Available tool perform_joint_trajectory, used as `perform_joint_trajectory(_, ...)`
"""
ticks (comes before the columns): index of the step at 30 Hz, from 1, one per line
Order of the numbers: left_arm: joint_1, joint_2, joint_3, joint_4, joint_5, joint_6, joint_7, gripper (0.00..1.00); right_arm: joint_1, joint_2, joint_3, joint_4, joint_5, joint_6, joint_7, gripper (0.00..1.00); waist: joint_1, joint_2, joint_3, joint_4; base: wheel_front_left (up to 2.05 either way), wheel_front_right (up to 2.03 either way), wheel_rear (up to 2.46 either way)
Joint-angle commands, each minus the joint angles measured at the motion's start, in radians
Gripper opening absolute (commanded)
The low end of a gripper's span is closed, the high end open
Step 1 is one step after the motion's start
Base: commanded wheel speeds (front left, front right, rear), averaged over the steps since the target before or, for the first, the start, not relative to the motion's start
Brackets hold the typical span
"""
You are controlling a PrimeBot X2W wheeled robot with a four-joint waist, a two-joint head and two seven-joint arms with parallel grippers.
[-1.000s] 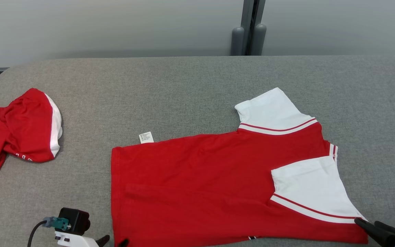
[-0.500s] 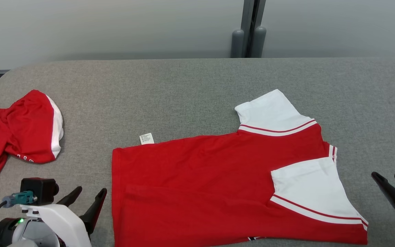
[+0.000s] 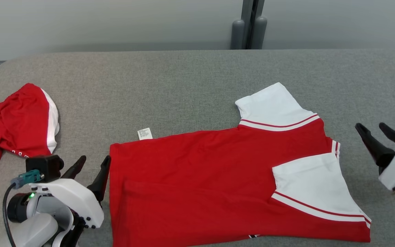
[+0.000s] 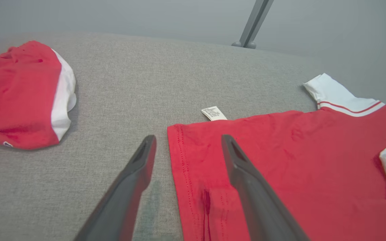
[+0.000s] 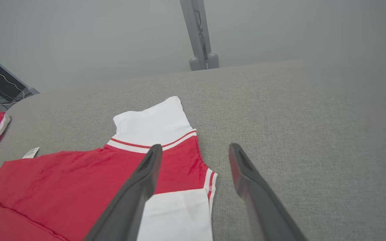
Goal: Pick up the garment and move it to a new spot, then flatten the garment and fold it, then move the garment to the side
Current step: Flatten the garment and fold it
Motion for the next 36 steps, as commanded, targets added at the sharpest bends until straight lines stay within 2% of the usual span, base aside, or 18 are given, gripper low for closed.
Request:
perform_joint_trajectory(1, -0.022, -0.005, 0.002, 0.017, 0.011, -0.006, 0.001, 1.00, -0.034, 0.001, 0.008, 0.016, 0.008, 0.001, -0.013, 1.00, 0.0000, -0.0001, 0.016, 0.006, 0.00, 0.00, 0.00)
perform_joint_trajectory(8, -0.130, -0.085, -0.012, 0.121, 0.031, -0.019, 0.052, 1.00, -0.286, -0.033, 0.131, 0.202, 0.030, 0.001, -0.006, 1.00, 0.0000, -0.0001, 0.103, 0.051, 0.00, 0.00, 0.00)
perform_joint_trajectory(18, -0.256, -0.186, -0.034, 0.236, 0.068, -0.087, 0.081, 1.00, -0.570, -0.072, 0.275, 0.460, 0.057, 0.001, -0.005, 1.00, 0.0000, -0.0001, 0.205, 0.136, 0.00, 0.00, 0.00)
perform_joint_trajectory(28, -0.319, -0.250, -0.051, 0.312, 0.085, -0.142, 0.087, 1.00, -0.719, -0.075, 0.384, 0.656, 0.093, 0.001, 0.007, 1.00, 0.0000, -0.0001, 0.258, 0.183, 0.00, 0.00, 0.00)
perform_joint_trajectory(36, -0.352, -0.284, -0.071, 0.345, 0.098, -0.176, 0.102, 1.00, -0.778, -0.084, 0.448, 0.756, 0.130, 0.001, -0.013, 1.00, 0.0000, -0.0001, 0.282, 0.199, 0.00, 0.00, 0.00)
